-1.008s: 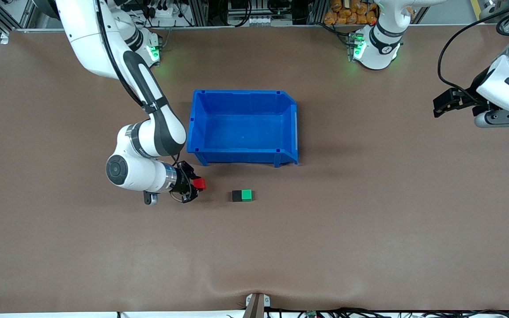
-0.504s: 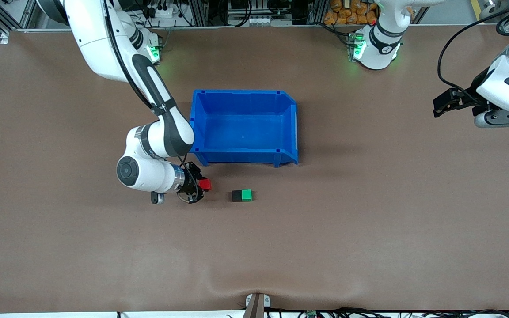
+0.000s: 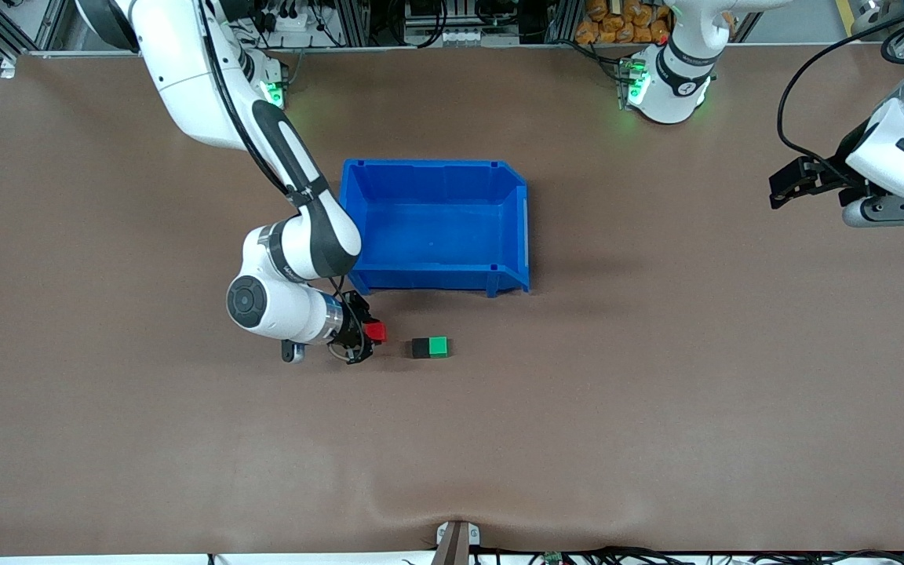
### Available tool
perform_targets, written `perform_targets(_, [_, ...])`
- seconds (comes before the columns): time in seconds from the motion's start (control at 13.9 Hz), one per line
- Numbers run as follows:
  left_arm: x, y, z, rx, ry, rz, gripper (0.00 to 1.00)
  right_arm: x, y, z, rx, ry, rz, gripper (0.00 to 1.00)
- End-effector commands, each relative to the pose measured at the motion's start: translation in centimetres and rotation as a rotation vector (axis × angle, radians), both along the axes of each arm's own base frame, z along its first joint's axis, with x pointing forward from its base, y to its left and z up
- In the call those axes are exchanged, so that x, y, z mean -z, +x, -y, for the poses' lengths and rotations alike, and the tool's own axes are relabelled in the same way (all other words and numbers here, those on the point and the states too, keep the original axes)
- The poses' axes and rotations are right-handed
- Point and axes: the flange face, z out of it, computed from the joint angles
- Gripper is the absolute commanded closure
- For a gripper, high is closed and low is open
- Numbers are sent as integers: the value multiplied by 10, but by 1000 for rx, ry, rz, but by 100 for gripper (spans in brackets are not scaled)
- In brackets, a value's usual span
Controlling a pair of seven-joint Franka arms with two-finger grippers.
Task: Attach green and red cubes to black cube
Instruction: 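Carry the red cube with the right gripper beside the green cube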
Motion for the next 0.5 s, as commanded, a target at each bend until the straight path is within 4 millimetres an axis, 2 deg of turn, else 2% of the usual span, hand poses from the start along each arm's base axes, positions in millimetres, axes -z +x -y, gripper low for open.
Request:
perform_targets(0.0, [-2, -7, 0, -4, 0, 4, 0, 3, 6, -15, 34, 7, 2, 100])
perform_targets(0.43, [-1, -7, -3, 5, -1, 0, 0, 14, 6, -28, 65, -1, 55, 100])
